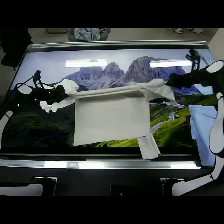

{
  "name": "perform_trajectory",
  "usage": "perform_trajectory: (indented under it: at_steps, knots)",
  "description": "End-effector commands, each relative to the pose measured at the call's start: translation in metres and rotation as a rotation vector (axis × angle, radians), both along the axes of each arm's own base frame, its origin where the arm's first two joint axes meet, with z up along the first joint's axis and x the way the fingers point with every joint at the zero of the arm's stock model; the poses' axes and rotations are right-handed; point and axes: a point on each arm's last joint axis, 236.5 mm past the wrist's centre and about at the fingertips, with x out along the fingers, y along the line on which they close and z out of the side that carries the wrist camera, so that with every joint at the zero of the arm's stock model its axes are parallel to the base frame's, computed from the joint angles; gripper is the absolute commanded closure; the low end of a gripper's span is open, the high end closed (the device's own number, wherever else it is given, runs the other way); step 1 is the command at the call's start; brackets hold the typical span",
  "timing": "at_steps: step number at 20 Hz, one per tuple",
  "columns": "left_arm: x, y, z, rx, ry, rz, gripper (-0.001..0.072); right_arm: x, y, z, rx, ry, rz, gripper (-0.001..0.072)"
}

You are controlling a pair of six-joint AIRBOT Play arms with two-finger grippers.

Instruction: Fold the shirts.

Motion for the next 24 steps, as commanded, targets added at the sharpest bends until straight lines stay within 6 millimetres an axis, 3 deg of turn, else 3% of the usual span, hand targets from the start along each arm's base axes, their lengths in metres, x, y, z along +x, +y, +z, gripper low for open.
perform_trajectory:
  at_steps: [1,2,3,4,6,7,8,9,12,14,16,19,24]
  knots:
    - [0.000,-0.012,-0.016,-0.056,0.049,0.000,0.0608,0.011,0.022,-0.024,0.022,-0.004,0.056,0.0508]
    - [0.000,-0.009,-0.005,-0.065,0.050,-0.015,0.0330,0.010,0.021,-0.013,0.011,-0.027,0.086,0.0235]
    - [-0.001,-0.003,0.009,-0.079,0.060,-0.037,0.0095,0.002,0.018,0.003,-0.012,-0.045,0.149,0.0008]
    - [-0.008,0.008,0.026,-0.086,0.083,-0.073,0.0081,-0.014,0.010,0.021,-0.052,-0.060,0.242,0.0001]
    - [-0.040,0.038,0.045,-0.048,0.178,-0.168,0.0081,-0.063,-0.029,0.038,-0.171,0.050,0.303,0.0006]
    - [-0.062,0.054,0.044,-0.015,0.248,-0.191,0.0080,-0.094,-0.056,0.038,-0.241,0.149,0.293,0.0022]
    - [-0.087,0.067,0.039,0.028,0.324,-0.204,0.0081,-0.116,-0.069,0.037,-0.256,0.222,0.284,0.0031]
    - [-0.109,0.074,0.030,0.063,0.381,-0.206,0.0080,-0.131,-0.069,0.037,-0.211,0.254,0.255,0.0037]
    - [-0.173,0.049,-0.009,0.042,0.462,-0.235,0.0080,-0.176,-0.041,0.006,-0.134,0.335,0.294,0.0037]
    - [-0.211,0.016,-0.040,-0.026,0.487,-0.262,0.0081,-0.203,-0.019,-0.026,-0.113,0.374,0.323,0.0037]
    - [-0.235,-0.015,-0.063,-0.095,0.506,-0.276,0.0083,-0.223,0.000,-0.050,-0.090,0.409,0.351,0.0037]
    - [-0.250,-0.040,-0.085,-0.082,0.515,-0.302,0.0113,-0.236,0.026,-0.072,-0.074,0.437,0.407,0.0037]
    - [-0.244,-0.059,-0.092,-0.042,0.479,-0.311,0.0117,-0.230,0.048,-0.099,-0.110,0.396,0.418,0.0038]
